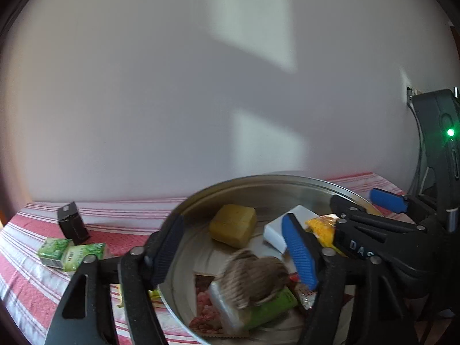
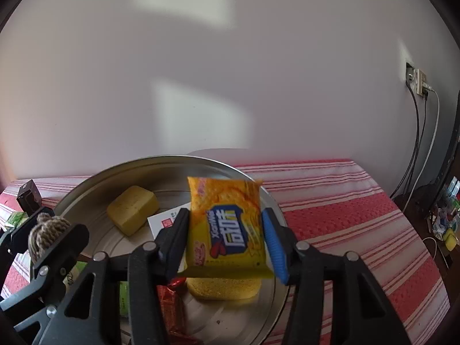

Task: Organize objects
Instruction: 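Carry the rope ball and yellow snack pack over the tin and release both, then withdraw both tools from the tin toward the green tissue packs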

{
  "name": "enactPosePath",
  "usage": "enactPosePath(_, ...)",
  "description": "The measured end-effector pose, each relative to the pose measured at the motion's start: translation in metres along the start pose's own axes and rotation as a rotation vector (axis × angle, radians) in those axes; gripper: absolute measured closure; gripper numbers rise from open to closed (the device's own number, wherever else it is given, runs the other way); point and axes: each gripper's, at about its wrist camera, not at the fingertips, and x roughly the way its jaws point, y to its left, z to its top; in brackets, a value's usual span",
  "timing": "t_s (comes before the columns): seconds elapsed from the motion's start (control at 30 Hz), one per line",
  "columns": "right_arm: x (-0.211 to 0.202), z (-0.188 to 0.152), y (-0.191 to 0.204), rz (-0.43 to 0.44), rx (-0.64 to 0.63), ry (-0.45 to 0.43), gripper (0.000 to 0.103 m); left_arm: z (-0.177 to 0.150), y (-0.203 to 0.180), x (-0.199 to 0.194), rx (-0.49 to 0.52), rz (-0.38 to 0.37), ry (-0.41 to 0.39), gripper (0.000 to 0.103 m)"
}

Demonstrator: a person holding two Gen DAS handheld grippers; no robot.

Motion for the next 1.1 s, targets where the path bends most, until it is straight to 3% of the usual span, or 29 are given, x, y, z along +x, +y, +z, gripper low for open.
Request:
enactPosePath(0.07, -0.007, 0.001, -0.001, -0.006, 0.005, -0.029, 0.039, 0.0, 0.008, -0.005, -0.016, 0.018, -0.032, 0.006)
enactPosePath(0.13, -0.013, 0.002, -0.009, -0.002, 0.03, -0.057, 0.022, 0.0, 0.016, -0.009, -0.052, -0.004, -0.028, 0.004)
enactPosePath(0.37, -0.018, 0.002, -0.007, -0.006, 0.028, -0.087, 0.018, 0.0, 0.027, -0.016, -0.041, 0.03, -0.036, 0.004)
enactPosePath(0.47, -0.026, 0.001, -0.004, 0.01, 0.056, -0.12, 0.006, -0.003, 0.033, -0.022, -0.022, 0.051, -0.053, 0.004)
enactPosePath(0.63, -0.04, 0.001, -0.008, -0.01, 0.093, -0.201, 0.004, -0.008, 0.045, -0.026, -0.023, 0.077, -0.039, 0.004)
enactPosePath(0.8, -0.052, -0.005, -0.023, -0.11, 0.198, -0.273, 0.002, -0.013, 0.06, -0.03, -0.029, 0.1, -0.036, 0.004)
enactPosePath(0.97, -0.045, -0.011, -0.027, -0.088, 0.274, -0.232, 0.002, -0.021, 0.066, -0.034, 0.009, 0.133, -0.029, 0.004)
enactPosePath(1.1, -0.047, -0.014, -0.014, -0.114, 0.235, -0.242, 0.002, -0.024, 0.072, -0.04, 0.021, 0.137, -0.036, 0.004)
